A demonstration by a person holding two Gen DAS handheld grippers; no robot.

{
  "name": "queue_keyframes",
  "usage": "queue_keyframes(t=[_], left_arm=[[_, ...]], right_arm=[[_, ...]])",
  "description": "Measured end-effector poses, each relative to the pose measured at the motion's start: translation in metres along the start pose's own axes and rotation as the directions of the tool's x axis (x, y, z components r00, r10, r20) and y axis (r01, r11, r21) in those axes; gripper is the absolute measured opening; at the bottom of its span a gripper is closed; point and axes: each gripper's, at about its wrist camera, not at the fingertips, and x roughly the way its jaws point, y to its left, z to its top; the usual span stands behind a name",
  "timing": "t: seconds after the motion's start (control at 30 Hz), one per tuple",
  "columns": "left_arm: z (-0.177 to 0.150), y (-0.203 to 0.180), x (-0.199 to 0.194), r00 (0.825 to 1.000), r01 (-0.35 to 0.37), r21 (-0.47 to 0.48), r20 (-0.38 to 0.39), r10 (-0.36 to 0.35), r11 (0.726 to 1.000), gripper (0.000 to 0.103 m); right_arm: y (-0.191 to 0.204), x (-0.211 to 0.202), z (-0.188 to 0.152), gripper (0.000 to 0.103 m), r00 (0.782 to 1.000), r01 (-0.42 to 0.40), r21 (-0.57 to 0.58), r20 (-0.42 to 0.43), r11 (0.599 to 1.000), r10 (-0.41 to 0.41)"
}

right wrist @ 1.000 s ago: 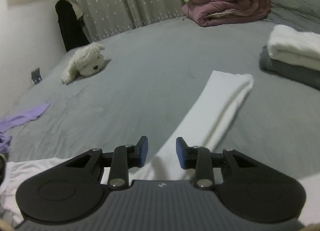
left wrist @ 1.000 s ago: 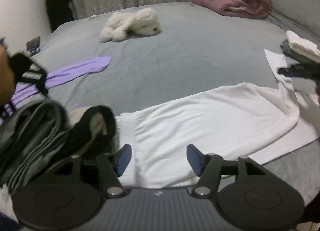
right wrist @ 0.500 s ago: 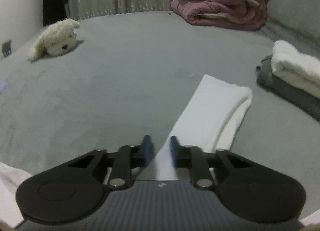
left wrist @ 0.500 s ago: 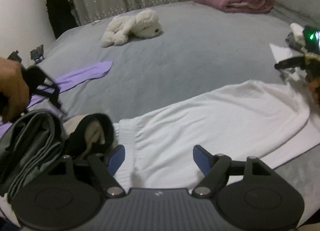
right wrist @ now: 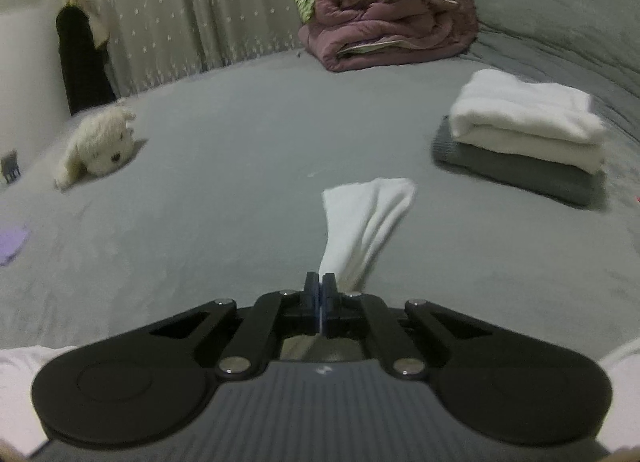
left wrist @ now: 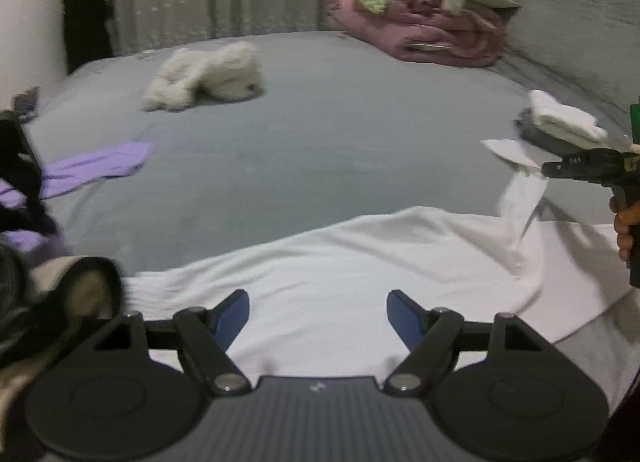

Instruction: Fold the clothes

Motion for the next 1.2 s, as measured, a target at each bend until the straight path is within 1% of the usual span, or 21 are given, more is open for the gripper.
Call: queue_keyframes(t=[0.1,0.27,0.43,0.6,0.63,0.67,0.73,0.77,0.8,0.83,0.9,1.0,1.1,1.2], left_arm=[[0.000,-0.016,0.011,0.998,0.064,0.001,-0.010,-0.064,0.998,0.077],[0.000,-0.046,0.029,0.991,0.131,0.027,-0.027,-0.130,0.991,0.077],[0.000,-0.070,0.048,0.984,0.170,0.045,-0.057,-0.167,0.984,0.075],[-0.001,-0.088,0.059,0.980,0.191,0.075,-0.065,-0.186,0.979,0.073],[-0.001,-0.091,0.061,0.980,0.196,0.081,-0.063,-0.191,0.977,0.073],[-0.002,-0.094,0.062,0.979,0.201,0.086,-0.061,-0.197,0.976,0.072],[-0.004,-0.098,0.064,0.977,0.210,0.097,-0.052,-0.206,0.973,0.070],[-0.004,-0.100,0.065,0.977,0.211,0.096,-0.041,-0.207,0.973,0.066],[-0.005,-0.101,0.065,0.978,0.211,0.095,-0.031,-0.209,0.973,0.060],[-0.005,-0.102,0.066,0.978,0.210,0.094,-0.020,-0.210,0.973,0.057],[-0.005,-0.103,0.068,0.974,0.225,0.085,-0.004,-0.225,0.971,0.054],[-0.006,-0.104,0.070,0.969,0.245,0.087,0.001,-0.246,0.966,0.052],[-0.008,-0.106,0.072,0.964,0.265,0.095,-0.003,-0.266,0.960,0.052],[-0.009,-0.108,0.072,0.960,0.280,0.108,-0.007,-0.281,0.954,0.052]], right_arm=[[-0.015,-0.015,-0.002,0.000,1.000,-0.029,0.033,0.006,0.999,0.029],[-0.039,-0.029,-0.010,0.000,0.999,-0.047,0.063,0.003,0.997,0.046],[-0.059,-0.037,-0.020,0.000,0.999,-0.054,0.104,-0.001,0.993,0.054],[-0.079,-0.032,-0.033,0.001,0.997,-0.048,0.163,-0.053,0.985,0.057],[-0.080,-0.031,-0.032,0.007,0.997,-0.055,0.179,-0.051,0.982,0.065],[-0.081,-0.031,-0.031,0.015,0.996,-0.062,0.194,-0.048,0.979,0.073],[-0.079,-0.032,-0.027,0.016,0.996,-0.084,0.204,-0.024,0.975,0.091],[-0.077,-0.031,-0.025,0.023,0.995,-0.094,0.202,-0.016,0.975,0.099],[-0.074,-0.030,-0.024,0.032,0.994,-0.104,0.199,-0.009,0.974,0.108],[-0.069,-0.026,-0.021,0.044,0.994,-0.108,0.188,-0.007,0.976,0.111],[-0.059,-0.019,-0.017,0.044,0.993,-0.116,0.164,-0.005,0.980,0.118],[-0.041,-0.005,-0.013,0.044,0.994,-0.109,0.082,-0.015,0.991,0.111],[-0.021,0.007,-0.015,0.044,0.999,-0.044,-0.040,-0.031,0.998,0.043],[-0.009,0.018,-0.019,0.044,0.999,0.028,-0.142,-0.025,0.989,-0.032]])
